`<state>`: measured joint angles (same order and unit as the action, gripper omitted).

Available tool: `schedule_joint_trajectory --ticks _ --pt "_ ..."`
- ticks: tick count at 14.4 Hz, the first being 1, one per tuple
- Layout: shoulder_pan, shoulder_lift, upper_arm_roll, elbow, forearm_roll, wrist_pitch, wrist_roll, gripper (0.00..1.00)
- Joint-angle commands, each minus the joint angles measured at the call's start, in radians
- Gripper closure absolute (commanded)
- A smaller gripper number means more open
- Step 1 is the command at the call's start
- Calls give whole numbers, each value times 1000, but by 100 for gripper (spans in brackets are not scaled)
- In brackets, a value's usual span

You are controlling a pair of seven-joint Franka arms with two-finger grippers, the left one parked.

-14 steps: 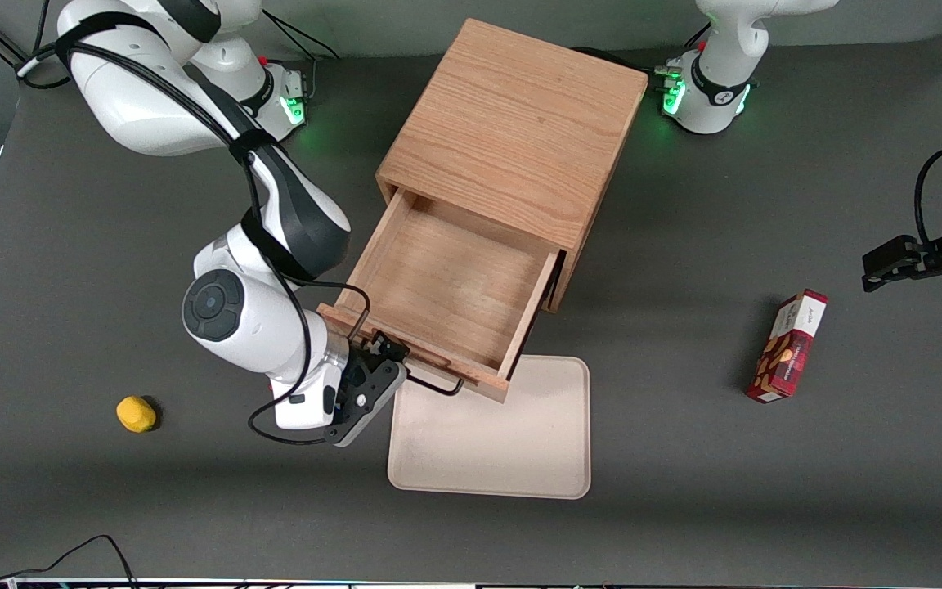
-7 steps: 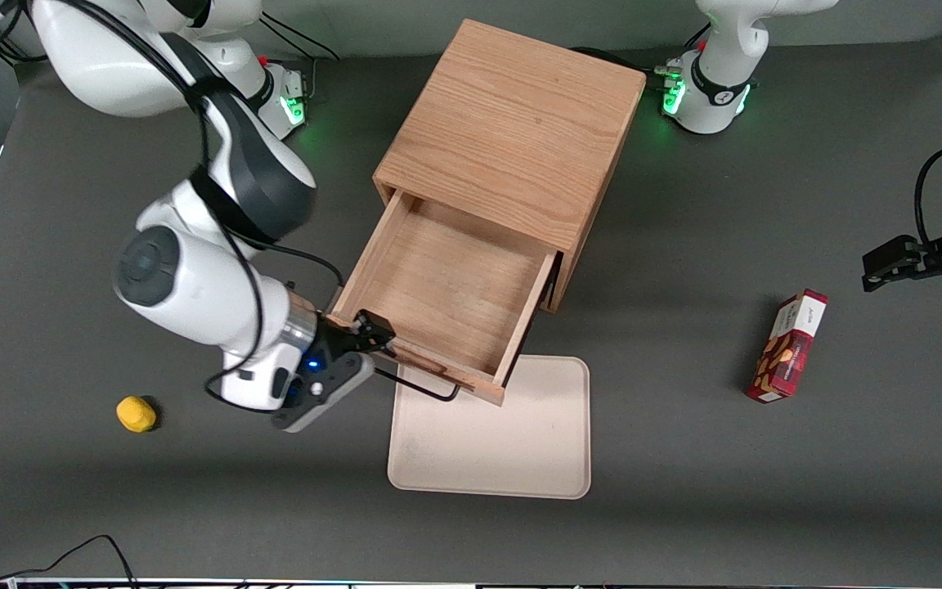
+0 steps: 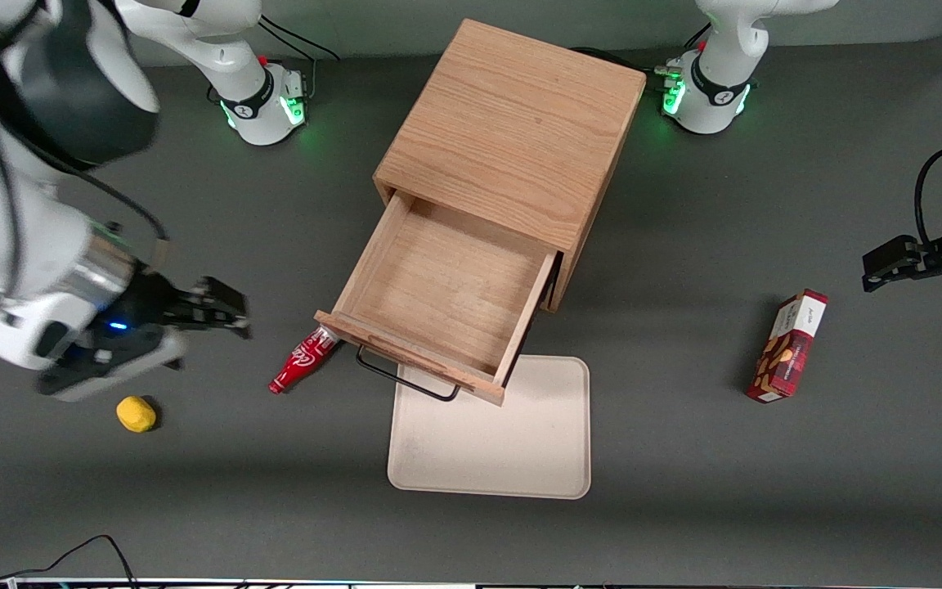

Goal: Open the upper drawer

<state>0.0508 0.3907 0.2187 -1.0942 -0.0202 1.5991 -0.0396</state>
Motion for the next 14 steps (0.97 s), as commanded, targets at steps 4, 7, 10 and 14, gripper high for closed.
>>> schedule_joint_trajectory --ticks 4,7,10,14 --pt "-9 -294 -160 -301 -23 25 156 0" --pt "-19 -456 -217 -525 -23 180 149 0" --pt "-44 -549 -223 -628 -37 225 142 0" --pt "-45 -578 -289 -645 -24 220 23 0"
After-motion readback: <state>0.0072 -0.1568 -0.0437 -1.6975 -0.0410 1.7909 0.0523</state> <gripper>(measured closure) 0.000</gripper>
